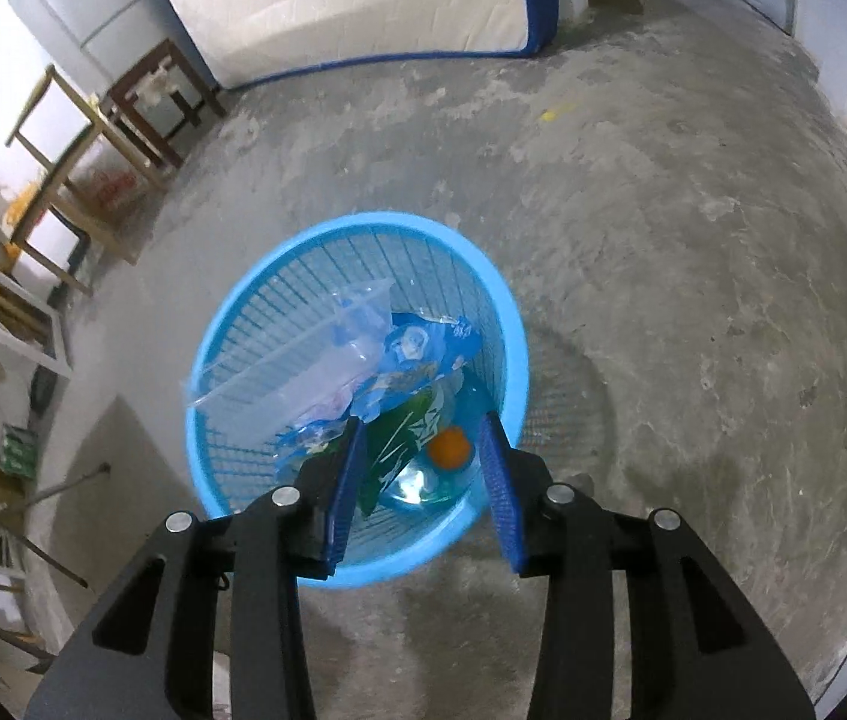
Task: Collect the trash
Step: 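Release the peel with the right tool while the left tool drops the tray in, then move both tools back to the table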
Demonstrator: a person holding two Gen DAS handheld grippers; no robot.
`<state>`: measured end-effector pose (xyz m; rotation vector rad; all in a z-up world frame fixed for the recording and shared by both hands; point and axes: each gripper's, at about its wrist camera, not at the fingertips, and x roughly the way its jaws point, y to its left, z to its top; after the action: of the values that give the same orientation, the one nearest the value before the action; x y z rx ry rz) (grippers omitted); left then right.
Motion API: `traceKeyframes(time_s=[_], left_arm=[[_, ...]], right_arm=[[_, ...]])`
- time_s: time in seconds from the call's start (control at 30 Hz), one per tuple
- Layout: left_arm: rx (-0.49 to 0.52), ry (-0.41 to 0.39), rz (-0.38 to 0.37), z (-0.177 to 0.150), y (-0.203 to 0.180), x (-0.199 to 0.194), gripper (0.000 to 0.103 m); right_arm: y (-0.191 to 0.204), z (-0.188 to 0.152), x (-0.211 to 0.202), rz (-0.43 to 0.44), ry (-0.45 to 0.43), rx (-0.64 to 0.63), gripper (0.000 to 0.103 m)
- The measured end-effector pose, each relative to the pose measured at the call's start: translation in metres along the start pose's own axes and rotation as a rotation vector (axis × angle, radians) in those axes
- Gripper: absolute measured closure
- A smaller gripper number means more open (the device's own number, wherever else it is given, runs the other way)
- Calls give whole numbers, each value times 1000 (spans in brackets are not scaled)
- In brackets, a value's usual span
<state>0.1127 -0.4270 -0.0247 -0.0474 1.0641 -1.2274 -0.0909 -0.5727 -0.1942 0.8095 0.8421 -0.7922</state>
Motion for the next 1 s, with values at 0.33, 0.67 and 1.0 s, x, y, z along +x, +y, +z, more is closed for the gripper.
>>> traceKeyframes(time_s=[0.33, 0.67, 1.0], left_arm=[[56, -96, -16, -38, -5, -114, 33], [61, -197, 116, -100, 34, -228, 23], [-48, -422, 348, -163, 98, -351, 20]], right_arm=[[26, -37, -97, 116, -107, 6, 61], [123, -54, -190, 343, -222, -173, 40], [273, -86, -213, 623, -79, -458, 39]])
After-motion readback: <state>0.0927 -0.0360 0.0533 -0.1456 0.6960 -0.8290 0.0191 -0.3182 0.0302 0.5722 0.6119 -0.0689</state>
